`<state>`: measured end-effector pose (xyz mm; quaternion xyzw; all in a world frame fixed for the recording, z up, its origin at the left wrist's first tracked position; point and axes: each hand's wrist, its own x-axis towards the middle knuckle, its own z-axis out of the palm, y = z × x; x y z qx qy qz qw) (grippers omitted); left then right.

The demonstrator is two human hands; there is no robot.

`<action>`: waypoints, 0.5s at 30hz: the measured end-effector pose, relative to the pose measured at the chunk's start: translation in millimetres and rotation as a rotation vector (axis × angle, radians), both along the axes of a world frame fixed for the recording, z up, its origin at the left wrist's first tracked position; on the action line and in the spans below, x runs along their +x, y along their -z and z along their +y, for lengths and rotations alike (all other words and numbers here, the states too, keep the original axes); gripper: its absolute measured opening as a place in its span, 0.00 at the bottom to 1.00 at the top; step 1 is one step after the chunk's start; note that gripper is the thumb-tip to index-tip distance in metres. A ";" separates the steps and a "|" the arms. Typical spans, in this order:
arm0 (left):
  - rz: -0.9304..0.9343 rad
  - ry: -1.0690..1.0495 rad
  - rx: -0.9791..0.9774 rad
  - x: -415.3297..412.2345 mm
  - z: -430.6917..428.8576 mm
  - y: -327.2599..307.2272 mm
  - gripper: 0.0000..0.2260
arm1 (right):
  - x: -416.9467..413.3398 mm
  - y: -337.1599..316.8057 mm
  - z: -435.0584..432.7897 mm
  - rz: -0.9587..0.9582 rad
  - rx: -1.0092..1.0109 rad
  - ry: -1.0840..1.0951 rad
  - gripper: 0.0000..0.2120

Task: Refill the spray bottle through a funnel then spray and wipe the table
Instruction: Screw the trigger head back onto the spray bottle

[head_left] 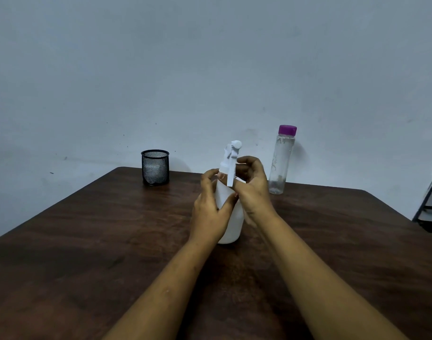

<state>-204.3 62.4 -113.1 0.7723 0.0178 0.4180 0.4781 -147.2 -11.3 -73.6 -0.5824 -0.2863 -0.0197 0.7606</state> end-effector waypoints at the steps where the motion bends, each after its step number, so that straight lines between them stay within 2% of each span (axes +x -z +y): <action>1: -0.001 0.005 -0.001 0.1 0.6 -0.5 0.24 | 0.1 -0.2 1.0 0.014 0.001 0.021 0.22; 4: 0.003 0.017 -0.014 -0.8 1.2 -0.9 0.24 | -0.6 -0.4 0.1 0.010 -0.025 0.030 0.26; 7: -0.005 0.026 -0.020 -1.0 1.4 -0.4 0.24 | -3.8 -3.5 -1.4 -0.045 -0.071 -0.076 0.32; 10: 0.001 0.030 -0.026 -0.9 1.5 0.7 0.24 | -4.7 -7.4 -2.3 -0.025 -0.043 -0.143 0.30; 15: 0.003 0.005 -0.012 -1.2 1.2 0.0 0.24 | -6.1 -7.7 -3.1 -0.025 -0.053 0.023 0.30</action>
